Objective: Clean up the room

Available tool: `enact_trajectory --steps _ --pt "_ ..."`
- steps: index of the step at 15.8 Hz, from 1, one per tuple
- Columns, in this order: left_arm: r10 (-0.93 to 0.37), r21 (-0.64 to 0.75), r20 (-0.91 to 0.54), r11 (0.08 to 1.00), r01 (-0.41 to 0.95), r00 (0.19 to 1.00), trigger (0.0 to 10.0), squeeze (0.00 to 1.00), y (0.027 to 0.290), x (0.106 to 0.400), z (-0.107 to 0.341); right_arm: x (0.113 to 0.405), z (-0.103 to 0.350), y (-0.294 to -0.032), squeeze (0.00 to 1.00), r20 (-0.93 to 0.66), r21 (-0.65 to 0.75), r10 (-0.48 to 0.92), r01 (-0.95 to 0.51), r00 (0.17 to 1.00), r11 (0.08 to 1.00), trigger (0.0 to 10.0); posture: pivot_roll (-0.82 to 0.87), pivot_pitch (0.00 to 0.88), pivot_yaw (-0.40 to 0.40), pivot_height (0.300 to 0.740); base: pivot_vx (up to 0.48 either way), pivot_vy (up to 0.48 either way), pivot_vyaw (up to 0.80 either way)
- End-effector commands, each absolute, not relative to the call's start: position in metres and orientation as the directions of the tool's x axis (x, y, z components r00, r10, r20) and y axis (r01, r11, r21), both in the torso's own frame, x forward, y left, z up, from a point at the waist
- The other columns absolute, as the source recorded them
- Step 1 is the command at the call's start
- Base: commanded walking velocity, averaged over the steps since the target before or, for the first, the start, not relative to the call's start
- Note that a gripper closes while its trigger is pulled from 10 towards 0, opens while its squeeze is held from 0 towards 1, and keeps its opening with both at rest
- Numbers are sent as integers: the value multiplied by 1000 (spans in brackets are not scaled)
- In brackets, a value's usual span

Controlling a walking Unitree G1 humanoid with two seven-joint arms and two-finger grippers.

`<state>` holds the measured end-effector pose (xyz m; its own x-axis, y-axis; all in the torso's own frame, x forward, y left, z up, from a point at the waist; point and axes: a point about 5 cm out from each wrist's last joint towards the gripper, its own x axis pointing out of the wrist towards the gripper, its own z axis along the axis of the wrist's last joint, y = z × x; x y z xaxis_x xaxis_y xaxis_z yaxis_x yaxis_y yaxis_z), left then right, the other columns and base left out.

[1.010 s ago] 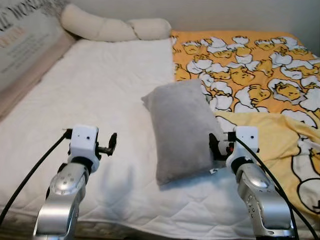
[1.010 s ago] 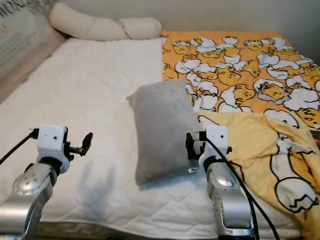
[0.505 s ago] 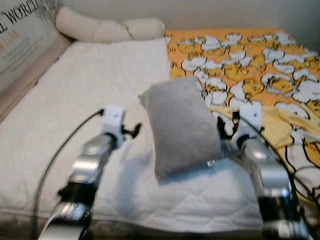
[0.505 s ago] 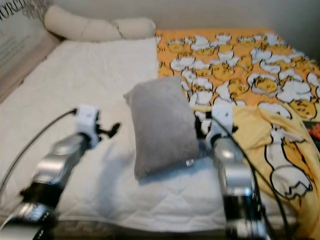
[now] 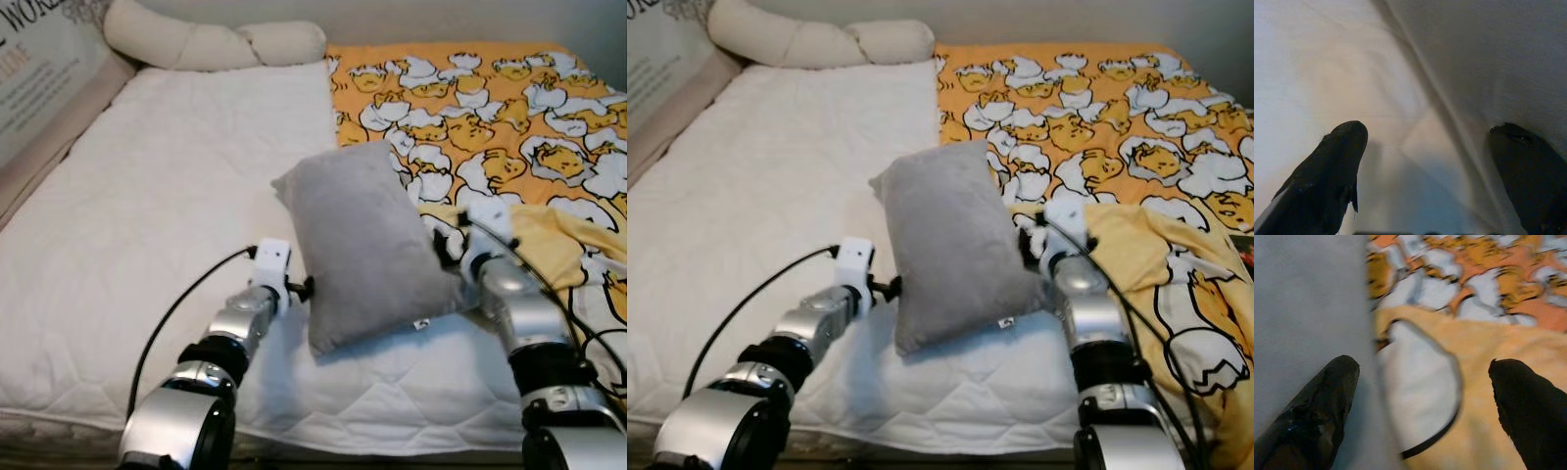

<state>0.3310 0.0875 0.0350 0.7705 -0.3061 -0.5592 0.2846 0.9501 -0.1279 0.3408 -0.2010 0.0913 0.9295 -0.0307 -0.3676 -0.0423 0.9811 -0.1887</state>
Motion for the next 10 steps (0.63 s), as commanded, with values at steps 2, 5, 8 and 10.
enact_trajectory --steps 2,5,8,10 --pt "-437 -211 -531 898 385 726 10000 0 54 328 39 336 73 -177 0 -432 -156 72 -152 899 976 10000 -161 0 50 740 0 0 0" --pt "-507 -273 -489 862 428 709 10000 0 33 327 46 335 70 -156 0 -445 -81 147 -203 883 976 10000 -167 0 51 740 0 0 0" --pt "-558 -345 -400 827 445 727 10000 0 32 339 65 336 76 -137 0 -426 54 237 -237 873 970 10000 -152 0 54 740 0 0 0" --pt "-580 -355 -349 809 469 736 10000 0 42 345 73 338 85 -125 0 -391 127 290 -261 874 957 10000 -151 0 61 740 0 0 0"
